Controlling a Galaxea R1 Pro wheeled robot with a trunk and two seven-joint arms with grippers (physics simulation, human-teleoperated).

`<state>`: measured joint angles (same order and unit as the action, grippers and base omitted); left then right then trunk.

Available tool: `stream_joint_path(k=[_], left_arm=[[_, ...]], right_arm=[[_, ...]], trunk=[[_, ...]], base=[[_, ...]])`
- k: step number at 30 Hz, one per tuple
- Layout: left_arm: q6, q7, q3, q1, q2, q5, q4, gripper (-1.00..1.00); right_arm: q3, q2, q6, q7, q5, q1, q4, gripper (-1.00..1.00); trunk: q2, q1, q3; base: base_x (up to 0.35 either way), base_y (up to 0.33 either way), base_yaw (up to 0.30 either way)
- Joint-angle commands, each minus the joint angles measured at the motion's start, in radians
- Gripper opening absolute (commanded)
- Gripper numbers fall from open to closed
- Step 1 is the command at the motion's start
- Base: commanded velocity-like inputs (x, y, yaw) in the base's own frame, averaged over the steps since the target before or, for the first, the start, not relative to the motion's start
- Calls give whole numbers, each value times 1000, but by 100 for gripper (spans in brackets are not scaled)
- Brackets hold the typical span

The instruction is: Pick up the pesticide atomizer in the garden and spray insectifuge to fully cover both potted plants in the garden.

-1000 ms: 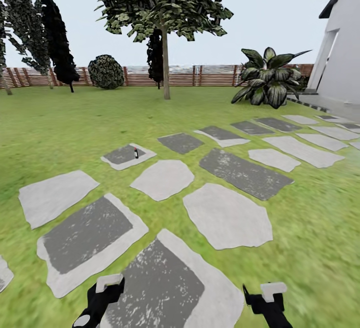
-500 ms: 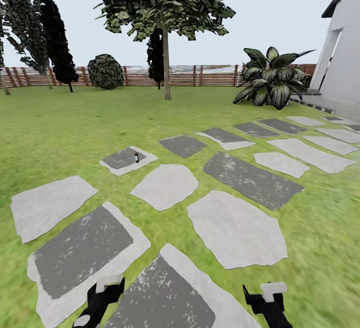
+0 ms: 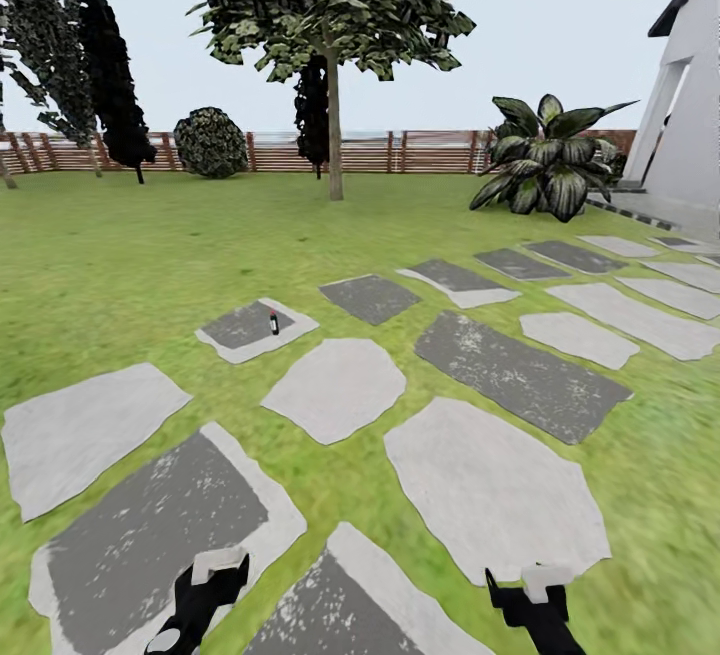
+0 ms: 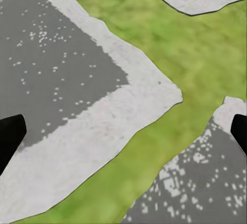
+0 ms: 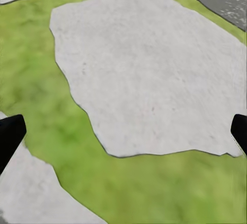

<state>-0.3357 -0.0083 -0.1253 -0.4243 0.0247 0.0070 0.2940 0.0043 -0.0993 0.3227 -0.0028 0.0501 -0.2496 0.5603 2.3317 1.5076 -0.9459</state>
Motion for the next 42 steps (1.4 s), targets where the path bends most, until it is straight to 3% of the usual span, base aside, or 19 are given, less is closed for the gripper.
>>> stream_joint_path(k=[1,42], left_arm=[[-3,-1,-2,-1,0,1,-1,100],[-3,-1,0,-1,0,1,-1,100]], right_arm=[[0,0,3,-1,5,0,0,100],[0,0,4,0,5,0,0,100]], trunk=[[0,0,-1],[0,0,-1]], base=[[324,101,0],[324,101,0]])
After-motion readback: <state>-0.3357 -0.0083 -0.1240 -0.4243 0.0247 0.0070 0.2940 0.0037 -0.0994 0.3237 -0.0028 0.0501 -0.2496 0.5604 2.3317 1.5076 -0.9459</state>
